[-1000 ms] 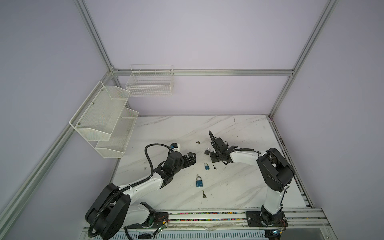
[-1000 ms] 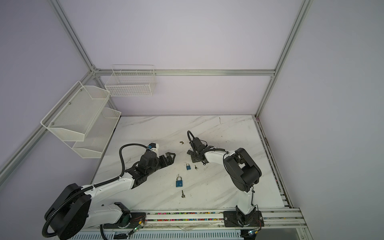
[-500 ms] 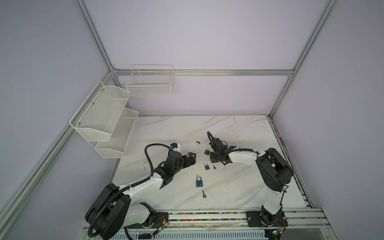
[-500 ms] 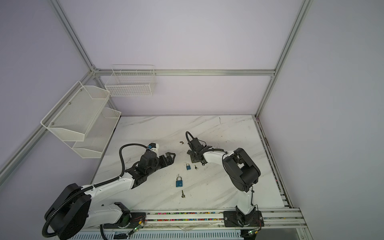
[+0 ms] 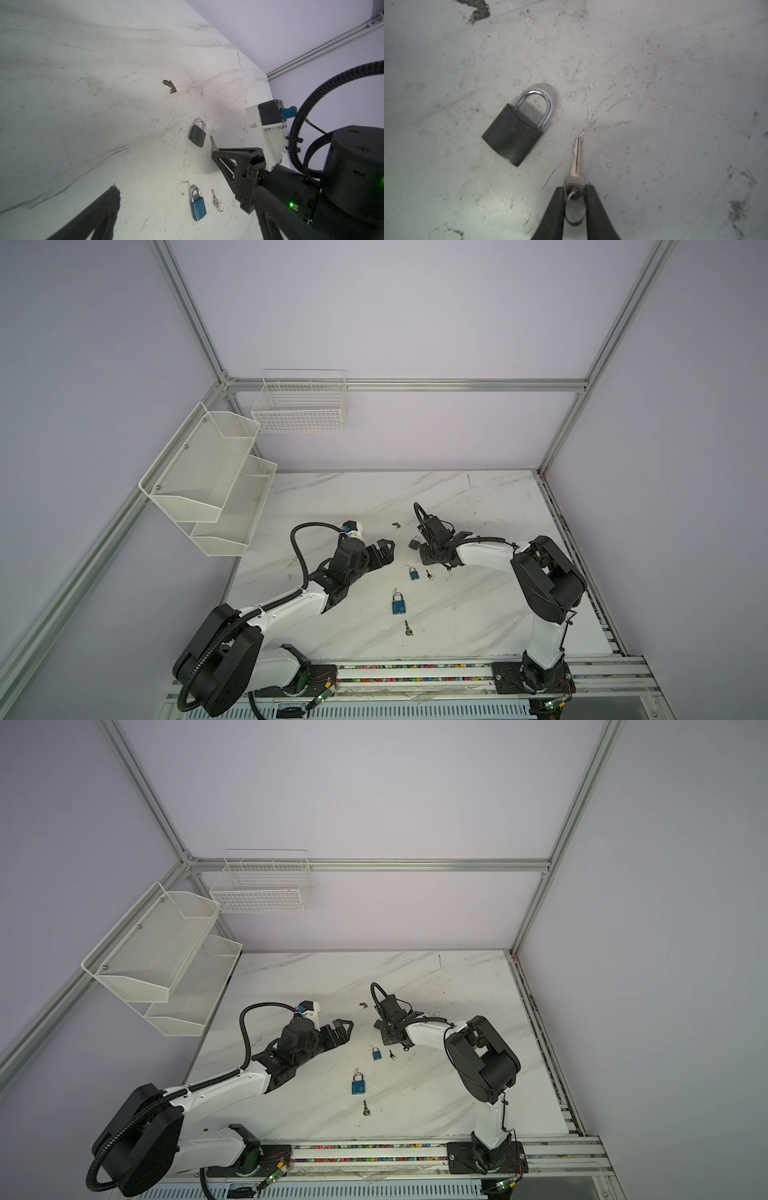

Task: Unlock with the key
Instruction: 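Lower the right gripper and pinch the silver key by its ring end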

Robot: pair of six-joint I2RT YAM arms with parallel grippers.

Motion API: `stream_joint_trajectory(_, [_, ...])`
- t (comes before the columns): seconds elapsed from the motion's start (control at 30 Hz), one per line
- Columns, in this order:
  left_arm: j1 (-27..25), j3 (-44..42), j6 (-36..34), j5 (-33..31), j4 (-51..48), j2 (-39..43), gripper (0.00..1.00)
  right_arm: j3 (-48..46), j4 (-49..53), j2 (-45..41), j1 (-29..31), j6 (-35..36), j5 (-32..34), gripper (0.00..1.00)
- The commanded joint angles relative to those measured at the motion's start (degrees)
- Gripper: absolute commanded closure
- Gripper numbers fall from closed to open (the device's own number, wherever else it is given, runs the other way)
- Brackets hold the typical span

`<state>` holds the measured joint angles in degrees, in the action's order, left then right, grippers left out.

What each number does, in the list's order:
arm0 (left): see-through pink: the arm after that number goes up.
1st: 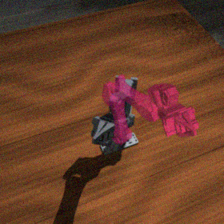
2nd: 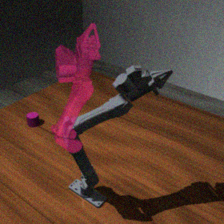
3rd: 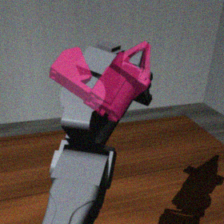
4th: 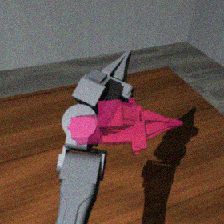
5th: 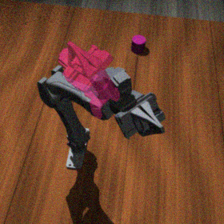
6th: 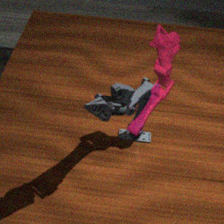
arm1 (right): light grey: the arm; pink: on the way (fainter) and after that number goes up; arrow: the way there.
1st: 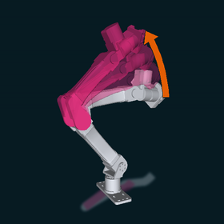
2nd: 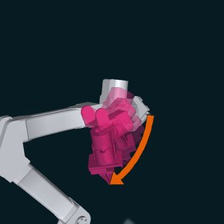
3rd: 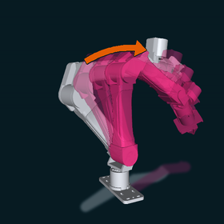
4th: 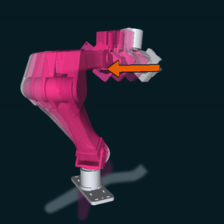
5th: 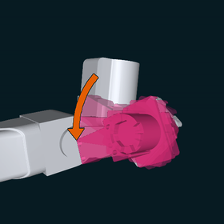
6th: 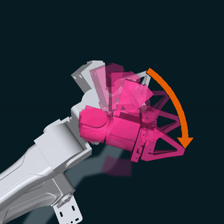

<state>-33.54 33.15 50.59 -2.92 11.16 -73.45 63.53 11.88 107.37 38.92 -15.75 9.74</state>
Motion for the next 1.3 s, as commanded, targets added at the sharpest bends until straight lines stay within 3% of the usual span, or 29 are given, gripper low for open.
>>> stream_joint_trajectory(0.0, [-0.4,5.0,1.1,1.1,2.2,-0.2,0.00,-0.2,2.6,0.6,-0.1,0.3,0.1,0.82])
stream_joint_trajectory(0.97, [-0.6,5.2,2.3,1.9,2.5,1.2,0.00,-2.7,0.8,-4.1,-2.0,3.8,-3.4,1.00])
stream_joint_trajectory(1.27, [-0.5,5.7,2.9,3.6,3.1,3.2,0.00,-5.2,-0.8,-11.3,-2.1,3.9,-9.3,1.00])
